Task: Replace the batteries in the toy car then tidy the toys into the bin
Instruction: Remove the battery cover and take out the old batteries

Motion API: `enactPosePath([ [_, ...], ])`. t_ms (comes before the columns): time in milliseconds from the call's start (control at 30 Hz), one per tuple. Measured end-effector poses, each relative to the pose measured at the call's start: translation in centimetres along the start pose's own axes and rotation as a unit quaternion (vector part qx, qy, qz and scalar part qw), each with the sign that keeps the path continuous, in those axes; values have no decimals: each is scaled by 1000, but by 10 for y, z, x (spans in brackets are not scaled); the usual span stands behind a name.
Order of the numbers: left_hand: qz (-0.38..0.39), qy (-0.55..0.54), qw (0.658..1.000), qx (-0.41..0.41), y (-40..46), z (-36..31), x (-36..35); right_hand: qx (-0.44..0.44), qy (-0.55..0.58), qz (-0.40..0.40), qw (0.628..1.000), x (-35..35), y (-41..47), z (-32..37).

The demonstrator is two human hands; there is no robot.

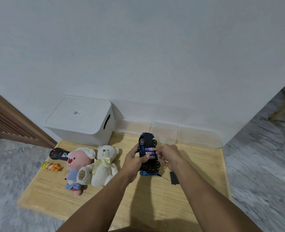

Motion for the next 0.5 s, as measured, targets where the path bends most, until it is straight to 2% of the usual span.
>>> enactPosePath([
  [100, 7, -1, 1000, -2, 2, -2, 1, 10, 14, 11, 1000, -2, -3, -1],
  [233, 26, 13, 1000, 1, 2, 1, 1, 68, 23, 18, 997, -6, -10, 2],
  [300, 27, 15, 1000, -1, -1, 1, -2, 104, -3, -11, 994, -8, -10, 5],
  [367, 17, 3, 1000, -1, -3, 2, -3, 131, -47, -73, 988, -7, -8, 7],
  [500, 11, 2, 1000, -9, -2, -1, -4, 100, -84, -112, 985, -4, -6, 5],
])
Point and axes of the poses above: each hand's wrist, its own y-axis towards the middle knuckle, its own x-axis out of the back of the hand, z = x × y, the point moved 4 cm from there along y, towards the middle knuckle, and after that the axes turned 6 degrees about -x, right-handed, at the moved point
